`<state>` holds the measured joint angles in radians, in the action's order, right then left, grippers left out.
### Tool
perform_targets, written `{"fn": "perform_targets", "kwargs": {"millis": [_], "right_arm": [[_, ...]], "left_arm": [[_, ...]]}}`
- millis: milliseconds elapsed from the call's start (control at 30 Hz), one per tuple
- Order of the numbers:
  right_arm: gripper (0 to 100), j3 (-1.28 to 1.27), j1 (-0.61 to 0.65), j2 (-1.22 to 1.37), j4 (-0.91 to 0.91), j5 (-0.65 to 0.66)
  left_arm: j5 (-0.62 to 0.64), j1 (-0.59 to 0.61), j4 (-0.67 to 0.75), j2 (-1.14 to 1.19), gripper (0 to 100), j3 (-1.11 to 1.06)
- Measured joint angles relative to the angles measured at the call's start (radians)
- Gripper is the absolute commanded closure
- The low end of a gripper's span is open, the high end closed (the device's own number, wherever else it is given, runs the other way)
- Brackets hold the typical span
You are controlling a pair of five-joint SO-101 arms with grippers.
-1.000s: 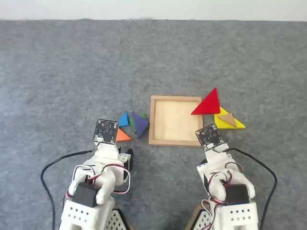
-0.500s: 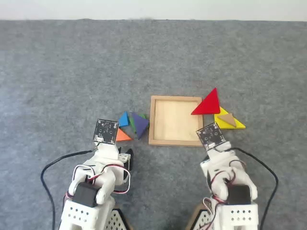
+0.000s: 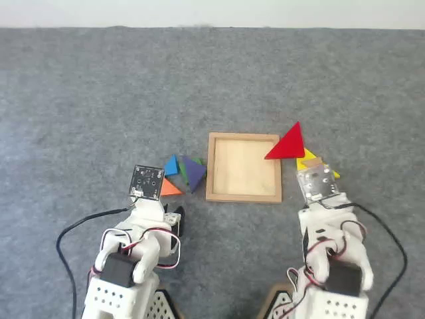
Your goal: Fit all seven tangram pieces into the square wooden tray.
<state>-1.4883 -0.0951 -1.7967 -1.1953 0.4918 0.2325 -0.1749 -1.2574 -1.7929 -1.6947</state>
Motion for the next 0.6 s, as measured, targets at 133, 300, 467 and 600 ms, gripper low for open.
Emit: {"fn": "perform_targets", "kwargs": {"millis": [133,300,467,600], "right_arm": [[98.9,0.152,0.003,0.063,0.003,-0.012],[98.9,0.348,0.003,0.394,0.092,-0.061],[97.3,0.709,0.005,0.959,0.08,-0.173],[87.7,1.083,0.058,1.452,-0.005,-0.236]], "left_arm": [[0.0,0.0,0.0,0.0,89,0.0],[0.0,0.0,0.0,0.0,89,0.0],[0.0,0.0,0.0,0.0,89,0.0],[0.0,0.0,0.0,0.0,89,0.0]]}}
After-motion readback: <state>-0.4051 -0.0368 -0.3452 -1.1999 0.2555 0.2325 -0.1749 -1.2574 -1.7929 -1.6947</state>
